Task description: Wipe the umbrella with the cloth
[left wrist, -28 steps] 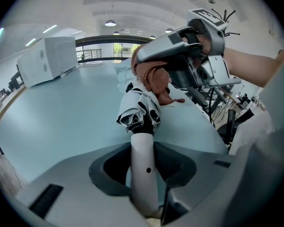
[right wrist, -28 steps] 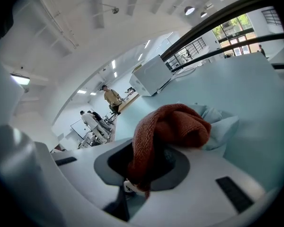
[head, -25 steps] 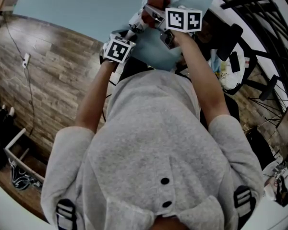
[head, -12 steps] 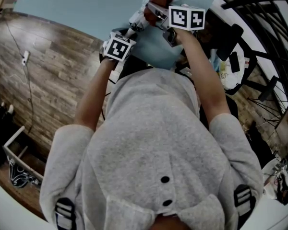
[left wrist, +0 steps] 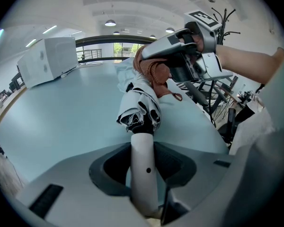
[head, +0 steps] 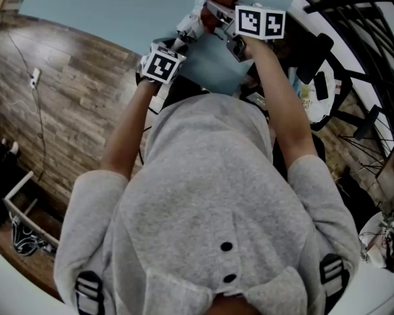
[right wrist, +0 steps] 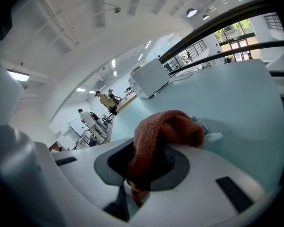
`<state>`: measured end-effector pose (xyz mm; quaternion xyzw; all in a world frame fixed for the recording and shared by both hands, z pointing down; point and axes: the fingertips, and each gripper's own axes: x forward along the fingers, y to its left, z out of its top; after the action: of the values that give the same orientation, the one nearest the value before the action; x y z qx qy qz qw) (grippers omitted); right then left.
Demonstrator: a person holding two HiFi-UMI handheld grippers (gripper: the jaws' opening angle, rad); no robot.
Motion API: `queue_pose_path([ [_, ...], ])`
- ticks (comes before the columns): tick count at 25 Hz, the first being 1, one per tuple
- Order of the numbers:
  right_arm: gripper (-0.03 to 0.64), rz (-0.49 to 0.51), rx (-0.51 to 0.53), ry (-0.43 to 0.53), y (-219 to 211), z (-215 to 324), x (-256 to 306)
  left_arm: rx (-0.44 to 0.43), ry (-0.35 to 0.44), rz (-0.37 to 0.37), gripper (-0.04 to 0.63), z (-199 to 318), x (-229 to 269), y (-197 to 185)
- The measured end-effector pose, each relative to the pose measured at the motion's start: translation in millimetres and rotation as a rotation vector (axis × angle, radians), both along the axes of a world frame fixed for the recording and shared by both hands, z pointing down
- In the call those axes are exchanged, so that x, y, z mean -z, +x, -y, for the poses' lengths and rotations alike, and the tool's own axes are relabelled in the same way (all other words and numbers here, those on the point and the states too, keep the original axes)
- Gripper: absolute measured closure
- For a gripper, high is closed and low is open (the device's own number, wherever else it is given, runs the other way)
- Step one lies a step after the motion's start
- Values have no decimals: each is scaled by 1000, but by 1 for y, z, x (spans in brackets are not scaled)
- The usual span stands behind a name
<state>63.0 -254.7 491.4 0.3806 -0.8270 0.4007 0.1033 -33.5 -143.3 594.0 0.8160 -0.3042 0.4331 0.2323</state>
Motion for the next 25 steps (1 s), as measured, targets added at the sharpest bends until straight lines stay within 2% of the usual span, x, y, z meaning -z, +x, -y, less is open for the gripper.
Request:
queue_pose_path([
  [13,538,-85,-42,34,26,15,3,-4,1,-5,442,-2,-1,-1],
  [20,538,-273,-90,110,55,42,11,-6,0,-16,442,-1,0,2],
  [25,538,-309,-139,183,67,71,38,-8,2,-21,442,0,1,1],
])
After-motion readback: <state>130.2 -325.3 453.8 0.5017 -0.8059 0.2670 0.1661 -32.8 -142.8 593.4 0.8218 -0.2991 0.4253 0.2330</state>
